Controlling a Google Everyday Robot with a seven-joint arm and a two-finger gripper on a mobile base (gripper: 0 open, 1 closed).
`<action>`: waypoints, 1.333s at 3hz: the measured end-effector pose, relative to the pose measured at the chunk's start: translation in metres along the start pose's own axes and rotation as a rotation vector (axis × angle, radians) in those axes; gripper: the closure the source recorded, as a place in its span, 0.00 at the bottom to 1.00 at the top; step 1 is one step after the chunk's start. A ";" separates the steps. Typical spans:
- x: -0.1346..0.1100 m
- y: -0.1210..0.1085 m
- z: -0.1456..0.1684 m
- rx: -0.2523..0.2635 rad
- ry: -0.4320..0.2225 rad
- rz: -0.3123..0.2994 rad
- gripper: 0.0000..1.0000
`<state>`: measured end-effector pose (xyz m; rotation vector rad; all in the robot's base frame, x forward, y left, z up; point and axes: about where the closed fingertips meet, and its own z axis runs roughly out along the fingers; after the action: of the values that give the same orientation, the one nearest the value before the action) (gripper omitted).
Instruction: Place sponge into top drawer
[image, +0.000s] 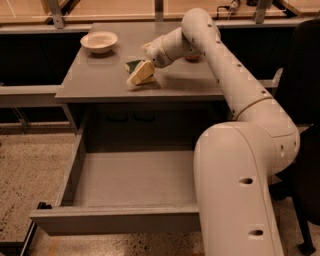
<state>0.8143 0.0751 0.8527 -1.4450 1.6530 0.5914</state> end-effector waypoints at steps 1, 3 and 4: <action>0.006 -0.005 0.008 0.000 0.009 0.020 0.17; 0.008 -0.007 -0.001 0.018 0.012 0.028 0.64; -0.009 0.011 -0.020 0.007 0.050 -0.023 0.95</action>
Offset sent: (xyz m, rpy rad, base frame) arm 0.0112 -0.0138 -0.0046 -0.0040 0.0179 -0.0454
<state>0.7982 0.0667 0.8692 -1.4823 1.6740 0.5399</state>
